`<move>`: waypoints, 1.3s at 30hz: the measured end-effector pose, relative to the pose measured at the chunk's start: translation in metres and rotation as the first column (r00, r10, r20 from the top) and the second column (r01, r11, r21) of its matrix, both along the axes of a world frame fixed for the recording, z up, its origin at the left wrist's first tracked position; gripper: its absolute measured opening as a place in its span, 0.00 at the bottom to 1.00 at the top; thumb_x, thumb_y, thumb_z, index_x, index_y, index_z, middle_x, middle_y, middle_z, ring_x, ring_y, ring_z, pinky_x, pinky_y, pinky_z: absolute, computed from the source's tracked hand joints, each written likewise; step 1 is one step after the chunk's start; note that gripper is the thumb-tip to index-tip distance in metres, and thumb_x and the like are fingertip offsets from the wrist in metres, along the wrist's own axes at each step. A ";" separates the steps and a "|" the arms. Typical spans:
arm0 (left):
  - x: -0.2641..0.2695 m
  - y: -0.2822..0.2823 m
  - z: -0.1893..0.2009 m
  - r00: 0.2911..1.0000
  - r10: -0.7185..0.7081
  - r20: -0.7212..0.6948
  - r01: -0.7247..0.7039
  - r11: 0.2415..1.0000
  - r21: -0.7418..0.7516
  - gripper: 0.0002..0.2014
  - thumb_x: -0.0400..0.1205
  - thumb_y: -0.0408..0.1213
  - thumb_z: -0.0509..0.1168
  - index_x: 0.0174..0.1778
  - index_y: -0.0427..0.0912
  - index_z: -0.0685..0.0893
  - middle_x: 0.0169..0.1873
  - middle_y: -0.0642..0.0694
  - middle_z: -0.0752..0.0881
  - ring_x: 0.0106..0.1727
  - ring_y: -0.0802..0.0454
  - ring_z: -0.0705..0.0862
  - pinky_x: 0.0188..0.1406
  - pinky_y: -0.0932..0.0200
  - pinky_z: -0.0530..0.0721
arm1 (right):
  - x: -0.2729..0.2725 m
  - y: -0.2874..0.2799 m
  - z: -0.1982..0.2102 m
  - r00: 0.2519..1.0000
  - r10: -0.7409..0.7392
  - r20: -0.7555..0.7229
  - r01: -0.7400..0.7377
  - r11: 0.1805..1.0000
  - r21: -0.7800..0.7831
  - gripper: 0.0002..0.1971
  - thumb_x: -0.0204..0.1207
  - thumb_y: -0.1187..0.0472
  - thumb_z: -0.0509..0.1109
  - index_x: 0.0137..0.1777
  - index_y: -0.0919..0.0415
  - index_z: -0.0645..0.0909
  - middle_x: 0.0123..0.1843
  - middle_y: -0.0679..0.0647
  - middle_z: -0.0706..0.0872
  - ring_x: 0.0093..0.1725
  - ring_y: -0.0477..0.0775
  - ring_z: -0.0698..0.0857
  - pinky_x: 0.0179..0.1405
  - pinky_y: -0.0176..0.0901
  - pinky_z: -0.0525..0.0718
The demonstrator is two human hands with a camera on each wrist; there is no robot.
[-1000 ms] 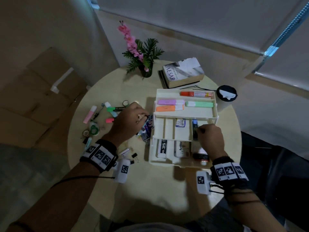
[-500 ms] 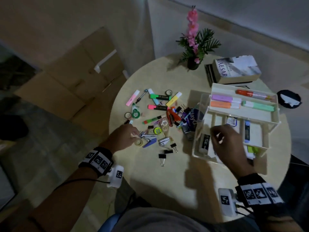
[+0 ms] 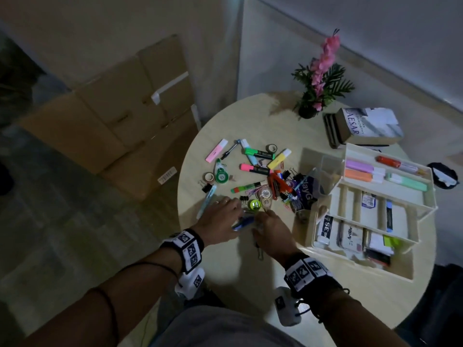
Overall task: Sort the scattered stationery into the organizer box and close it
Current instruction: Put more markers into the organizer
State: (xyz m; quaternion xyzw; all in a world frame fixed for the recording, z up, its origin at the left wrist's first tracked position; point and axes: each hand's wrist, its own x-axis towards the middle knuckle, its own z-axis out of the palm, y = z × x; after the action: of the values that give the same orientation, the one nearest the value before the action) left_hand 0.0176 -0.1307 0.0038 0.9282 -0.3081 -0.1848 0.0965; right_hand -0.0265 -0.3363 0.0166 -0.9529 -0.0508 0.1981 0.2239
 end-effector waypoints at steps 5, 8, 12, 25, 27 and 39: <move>0.001 -0.022 -0.012 0.999 -0.037 0.015 0.036 0.997 0.065 0.25 0.75 0.45 0.76 0.65 0.45 0.78 0.62 0.43 0.82 0.64 0.41 0.80 0.59 0.43 0.81 | -0.005 0.001 0.011 0.997 -0.050 -0.059 0.050 0.999 -0.001 0.07 0.76 0.65 0.72 0.52 0.61 0.88 0.53 0.60 0.88 0.53 0.65 0.87 0.48 0.49 0.81; 0.004 -0.029 -0.008 0.999 0.042 -0.027 -0.042 0.999 -0.019 0.21 0.77 0.42 0.74 0.63 0.44 0.78 0.58 0.42 0.85 0.61 0.39 0.83 0.56 0.43 0.84 | -0.011 -0.007 0.014 0.990 -0.089 -0.114 0.089 0.996 -0.004 0.05 0.76 0.65 0.74 0.42 0.57 0.90 0.45 0.53 0.92 0.47 0.57 0.90 0.40 0.39 0.74; 0.011 -0.029 0.001 0.950 0.227 -0.214 -0.273 0.937 -0.217 0.25 0.69 0.52 0.76 0.58 0.47 0.79 0.51 0.44 0.89 0.51 0.39 0.88 0.42 0.49 0.84 | -0.016 -0.010 0.026 0.945 -0.300 -0.128 0.321 0.927 0.195 0.12 0.84 0.62 0.73 0.38 0.52 0.82 0.31 0.40 0.84 0.30 0.34 0.86 0.34 0.28 0.76; 0.100 -0.072 0.039 0.912 0.021 -0.410 -0.196 0.901 -0.388 0.20 0.81 0.31 0.76 0.68 0.51 0.84 0.64 0.53 0.86 0.60 0.51 0.88 0.47 0.62 0.82 | -0.035 -0.023 0.038 0.721 -0.587 -0.368 0.675 0.476 0.564 0.12 0.92 0.55 0.64 0.62 0.61 0.85 0.39 0.55 0.91 0.37 0.52 0.88 0.37 0.43 0.84; 0.115 -0.090 0.031 0.975 0.008 -0.222 -0.096 0.918 -0.385 0.25 0.83 0.25 0.71 0.74 0.49 0.82 0.71 0.48 0.84 0.67 0.47 0.85 0.58 0.58 0.84 | -0.046 -0.031 0.038 0.738 -0.593 -0.322 0.661 0.542 0.518 0.10 0.91 0.55 0.66 0.59 0.59 0.87 0.37 0.51 0.89 0.34 0.48 0.86 0.35 0.41 0.82; 0.130 -0.132 -0.003 0.972 -0.236 -0.012 0.235 0.968 -0.084 0.30 0.83 0.34 0.75 0.82 0.51 0.77 0.67 0.44 0.79 0.65 0.41 0.81 0.66 0.41 0.81 | -0.098 -0.091 0.047 0.557 -0.822 -0.118 0.795 0.487 0.362 0.14 0.91 0.52 0.64 0.48 0.54 0.88 0.37 0.51 0.90 0.36 0.46 0.84 0.40 0.46 0.78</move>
State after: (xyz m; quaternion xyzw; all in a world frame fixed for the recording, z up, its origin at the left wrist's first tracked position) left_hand 0.1473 -0.2622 0.0008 0.8782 -0.4223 -0.1925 0.1152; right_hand -0.1245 -0.4277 0.0634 -0.8090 0.3576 0.0219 0.4659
